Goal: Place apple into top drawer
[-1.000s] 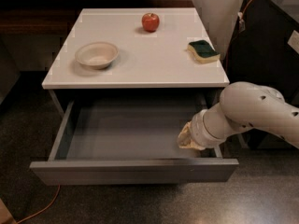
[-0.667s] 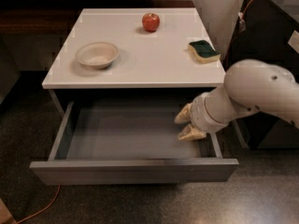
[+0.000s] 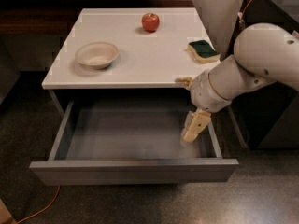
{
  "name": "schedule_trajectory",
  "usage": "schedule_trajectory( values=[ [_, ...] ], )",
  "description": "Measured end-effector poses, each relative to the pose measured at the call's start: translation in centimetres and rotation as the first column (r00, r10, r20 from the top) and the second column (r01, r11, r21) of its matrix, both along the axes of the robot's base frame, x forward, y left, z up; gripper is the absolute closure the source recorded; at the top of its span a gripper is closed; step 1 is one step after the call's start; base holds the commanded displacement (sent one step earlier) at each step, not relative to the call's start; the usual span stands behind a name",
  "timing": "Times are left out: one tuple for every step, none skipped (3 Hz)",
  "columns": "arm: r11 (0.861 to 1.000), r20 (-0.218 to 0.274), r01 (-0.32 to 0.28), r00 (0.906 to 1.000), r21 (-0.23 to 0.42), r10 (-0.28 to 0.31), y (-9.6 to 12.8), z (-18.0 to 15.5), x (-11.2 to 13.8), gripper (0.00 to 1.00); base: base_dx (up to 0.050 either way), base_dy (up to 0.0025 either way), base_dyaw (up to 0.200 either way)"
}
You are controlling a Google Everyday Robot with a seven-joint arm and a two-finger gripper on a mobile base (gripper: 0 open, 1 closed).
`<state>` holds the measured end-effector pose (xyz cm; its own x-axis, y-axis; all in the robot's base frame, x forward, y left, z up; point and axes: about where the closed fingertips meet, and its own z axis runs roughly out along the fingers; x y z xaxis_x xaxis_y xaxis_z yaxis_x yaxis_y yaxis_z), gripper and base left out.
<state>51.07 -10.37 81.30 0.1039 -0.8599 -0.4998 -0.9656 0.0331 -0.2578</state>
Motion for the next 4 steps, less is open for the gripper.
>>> schedule_trajectory(
  values=[
    [0.994, -0.043, 0.017, 0.999, 0.11, -0.013, 1.3, 3.1, 1.2, 0.0, 0.0, 0.0, 0.0],
    [0.995, -0.038, 0.012, 0.9993, 0.096, -0.008, 1.3, 2.7, 1.0, 0.0, 0.0, 0.0, 0.0],
    [0.995, -0.038, 0.012, 0.9992, 0.096, -0.008, 1.3, 2.7, 1.0, 0.0, 0.0, 0.0, 0.0],
    [0.97, -0.131, 0.122, 0.9868, 0.211, -0.095, 0.9, 2.1, 3.1, 0.0, 0.0, 0.0, 0.0]
  ],
)
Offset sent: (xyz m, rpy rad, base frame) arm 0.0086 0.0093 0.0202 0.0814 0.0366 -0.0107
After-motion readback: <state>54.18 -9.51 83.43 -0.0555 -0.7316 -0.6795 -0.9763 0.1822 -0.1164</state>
